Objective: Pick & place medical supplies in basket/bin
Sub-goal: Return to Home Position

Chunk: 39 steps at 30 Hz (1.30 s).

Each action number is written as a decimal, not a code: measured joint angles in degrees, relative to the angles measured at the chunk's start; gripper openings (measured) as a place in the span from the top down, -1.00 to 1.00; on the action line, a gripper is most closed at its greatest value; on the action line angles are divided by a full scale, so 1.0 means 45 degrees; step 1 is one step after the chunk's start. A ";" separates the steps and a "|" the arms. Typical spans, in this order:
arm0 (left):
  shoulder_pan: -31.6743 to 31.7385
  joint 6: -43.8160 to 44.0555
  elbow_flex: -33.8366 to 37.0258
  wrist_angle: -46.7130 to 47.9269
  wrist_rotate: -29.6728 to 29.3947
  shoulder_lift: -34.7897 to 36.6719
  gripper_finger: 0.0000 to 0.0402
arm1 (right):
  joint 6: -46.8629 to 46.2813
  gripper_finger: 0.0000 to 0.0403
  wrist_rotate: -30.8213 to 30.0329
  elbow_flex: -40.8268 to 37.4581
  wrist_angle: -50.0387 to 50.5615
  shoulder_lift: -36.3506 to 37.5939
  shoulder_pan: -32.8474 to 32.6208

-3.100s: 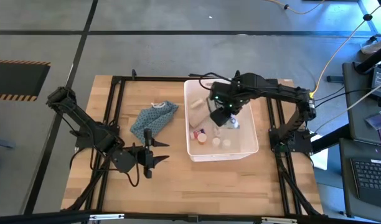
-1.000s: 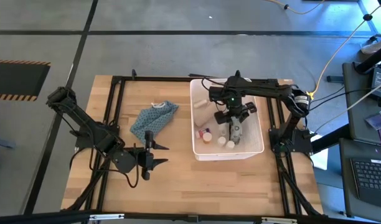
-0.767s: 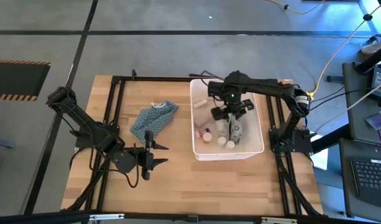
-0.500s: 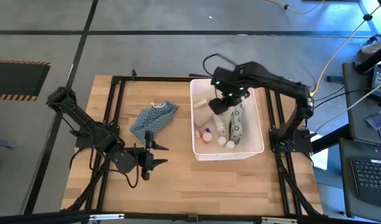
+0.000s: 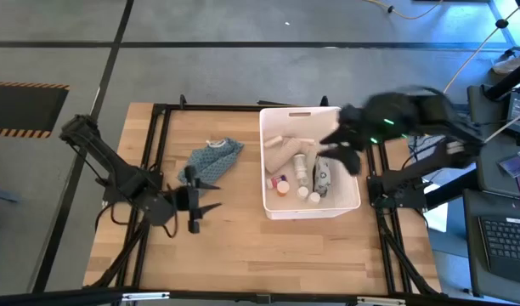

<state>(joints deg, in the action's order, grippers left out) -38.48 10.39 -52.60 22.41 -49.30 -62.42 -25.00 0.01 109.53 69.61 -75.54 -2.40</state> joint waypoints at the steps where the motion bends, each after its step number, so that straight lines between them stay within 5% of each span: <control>1: -0.0016 0.0062 0.0000 0.0033 -0.0004 0.0251 0.01 | -0.0030 0.00 -0.0117 -0.0706 -0.0705 0.0637 -0.0350; 6: 0.0006 -0.0042 0.0562 -0.0407 -0.0170 0.1513 0.01 | -0.0395 0.00 -0.1233 -0.4698 -0.3486 0.3720 -0.2074; 15: 0.0102 0.0949 0.2206 -0.1119 -0.0170 0.3076 0.01 | -0.0056 0.00 -0.0412 -1.1057 -1.0154 0.7424 -0.5207; 25: 0.0073 0.1002 0.2283 -0.1025 -0.0667 0.3411 0.01 | 0.1248 0.00 -0.0463 -1.5124 -1.2815 0.9980 -0.7575; 39: 0.0077 0.0860 0.2283 -0.0936 -0.1291 0.4204 0.01 | 0.3950 0.00 -0.4196 -1.8045 -1.2150 1.6353 -0.7702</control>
<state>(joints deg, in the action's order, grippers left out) -38.13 14.26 -42.33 18.20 -55.11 -43.51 -7.22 -18.87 28.33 14.93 -1.95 -37.06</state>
